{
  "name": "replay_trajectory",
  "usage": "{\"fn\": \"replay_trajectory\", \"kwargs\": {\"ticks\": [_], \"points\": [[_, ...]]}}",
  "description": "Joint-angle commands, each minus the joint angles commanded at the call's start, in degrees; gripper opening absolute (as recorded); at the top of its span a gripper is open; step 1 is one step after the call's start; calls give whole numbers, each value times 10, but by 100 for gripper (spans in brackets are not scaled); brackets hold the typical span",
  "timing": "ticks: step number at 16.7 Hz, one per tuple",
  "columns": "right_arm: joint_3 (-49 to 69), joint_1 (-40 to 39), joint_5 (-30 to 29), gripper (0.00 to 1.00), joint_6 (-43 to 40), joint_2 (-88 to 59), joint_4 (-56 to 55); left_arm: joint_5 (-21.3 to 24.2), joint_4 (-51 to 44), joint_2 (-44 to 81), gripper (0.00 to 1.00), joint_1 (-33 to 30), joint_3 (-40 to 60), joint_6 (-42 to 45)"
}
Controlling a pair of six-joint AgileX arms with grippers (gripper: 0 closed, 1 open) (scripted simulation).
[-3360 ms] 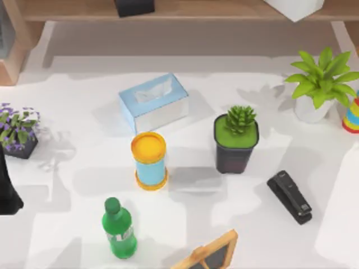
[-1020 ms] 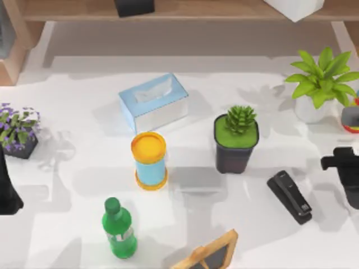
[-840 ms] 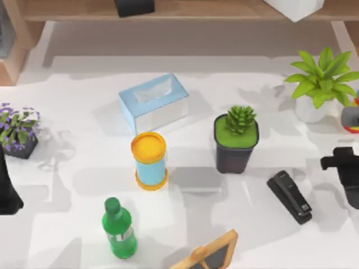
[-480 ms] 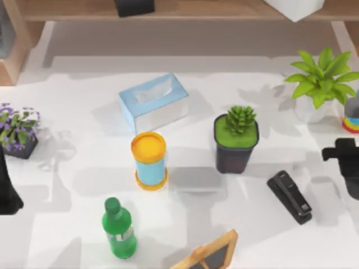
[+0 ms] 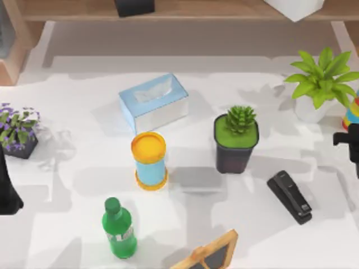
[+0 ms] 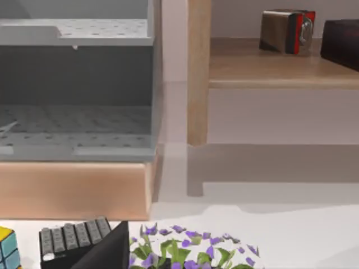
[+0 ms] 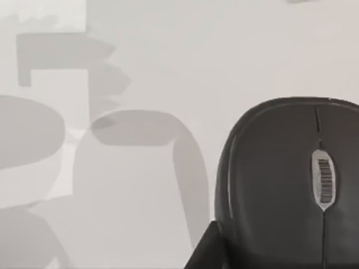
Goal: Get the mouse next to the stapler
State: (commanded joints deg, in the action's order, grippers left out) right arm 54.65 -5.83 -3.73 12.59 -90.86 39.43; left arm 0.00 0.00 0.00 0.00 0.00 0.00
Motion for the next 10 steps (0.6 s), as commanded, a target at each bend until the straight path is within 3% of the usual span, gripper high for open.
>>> {"fn": "replay_trajectory", "kwargs": {"ticks": [10], "points": [[-19,11,-20,0,12,7,-2,0,0,0,100,0,0,0]]}}
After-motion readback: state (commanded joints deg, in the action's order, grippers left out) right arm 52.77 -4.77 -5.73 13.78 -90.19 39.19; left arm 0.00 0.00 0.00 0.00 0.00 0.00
